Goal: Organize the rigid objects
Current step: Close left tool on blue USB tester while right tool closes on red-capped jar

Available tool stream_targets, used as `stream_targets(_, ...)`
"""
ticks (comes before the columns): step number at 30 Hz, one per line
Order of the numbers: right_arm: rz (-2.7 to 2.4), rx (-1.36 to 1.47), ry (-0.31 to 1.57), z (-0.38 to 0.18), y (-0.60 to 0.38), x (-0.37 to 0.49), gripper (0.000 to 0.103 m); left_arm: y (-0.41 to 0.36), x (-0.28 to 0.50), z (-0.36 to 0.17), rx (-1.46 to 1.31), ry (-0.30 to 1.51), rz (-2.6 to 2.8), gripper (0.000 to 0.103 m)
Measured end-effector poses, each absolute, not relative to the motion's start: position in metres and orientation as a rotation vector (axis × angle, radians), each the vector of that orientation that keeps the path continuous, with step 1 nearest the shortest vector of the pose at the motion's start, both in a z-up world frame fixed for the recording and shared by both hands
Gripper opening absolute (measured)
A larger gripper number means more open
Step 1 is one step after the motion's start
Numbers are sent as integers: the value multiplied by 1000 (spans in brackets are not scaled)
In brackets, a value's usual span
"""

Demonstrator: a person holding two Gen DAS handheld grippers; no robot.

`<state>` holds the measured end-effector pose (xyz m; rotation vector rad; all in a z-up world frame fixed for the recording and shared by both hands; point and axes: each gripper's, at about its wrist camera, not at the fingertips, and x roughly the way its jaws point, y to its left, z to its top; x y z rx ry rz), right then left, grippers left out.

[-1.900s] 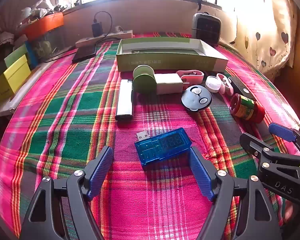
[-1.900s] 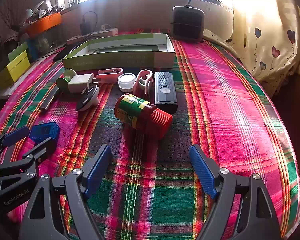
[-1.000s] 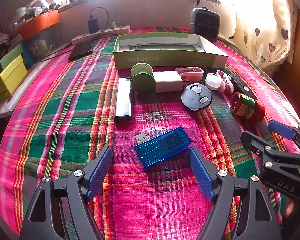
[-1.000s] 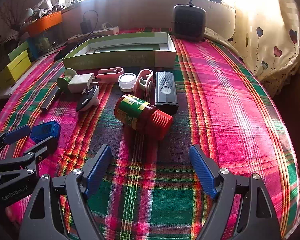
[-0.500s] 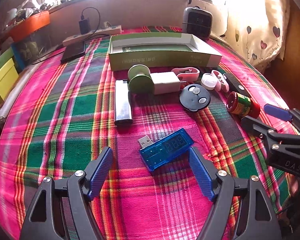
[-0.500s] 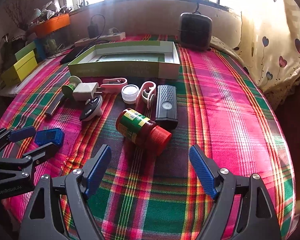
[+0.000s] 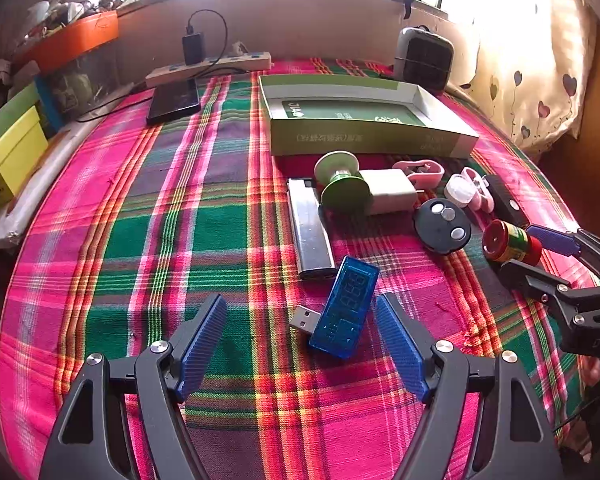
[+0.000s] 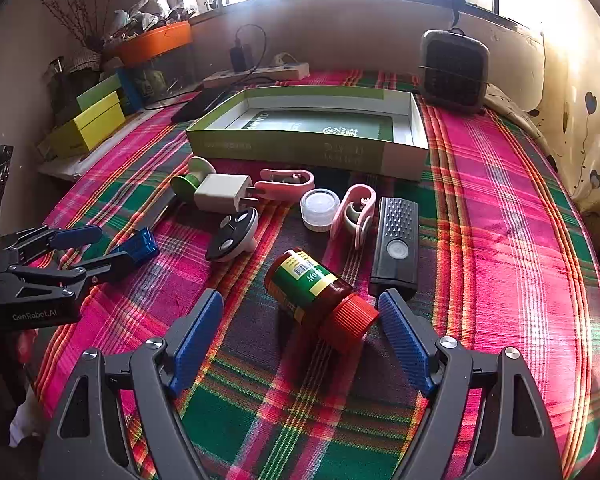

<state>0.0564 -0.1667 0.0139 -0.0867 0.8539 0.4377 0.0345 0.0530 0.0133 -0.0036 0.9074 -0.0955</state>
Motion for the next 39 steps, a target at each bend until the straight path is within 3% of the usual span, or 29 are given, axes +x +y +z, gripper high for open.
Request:
stream_targets(8, 447, -118, 852, 15, -162, 60, 80, 38, 45, 16, 88, 895, -181, 77)
stream_targets(12, 444, -156, 832, 17, -158, 59, 79, 35, 48, 13, 79, 903, -218, 71)
stream_targets(14, 427, -184, 807, 18, -156, 59, 78, 34, 51, 10, 81, 919, -211, 63)
stream_targets(17, 411, -197, 797, 19, -155, 62, 74, 34, 53, 9, 91, 919, -194, 52)
stream_targets(24, 427, -202, 809, 18, -155, 63, 55, 38, 51, 9, 69, 919, -206, 47)
stream_targets(39, 444, -193, 842, 14, -151, 67, 47, 47, 56, 9, -4, 901, -188, 44)
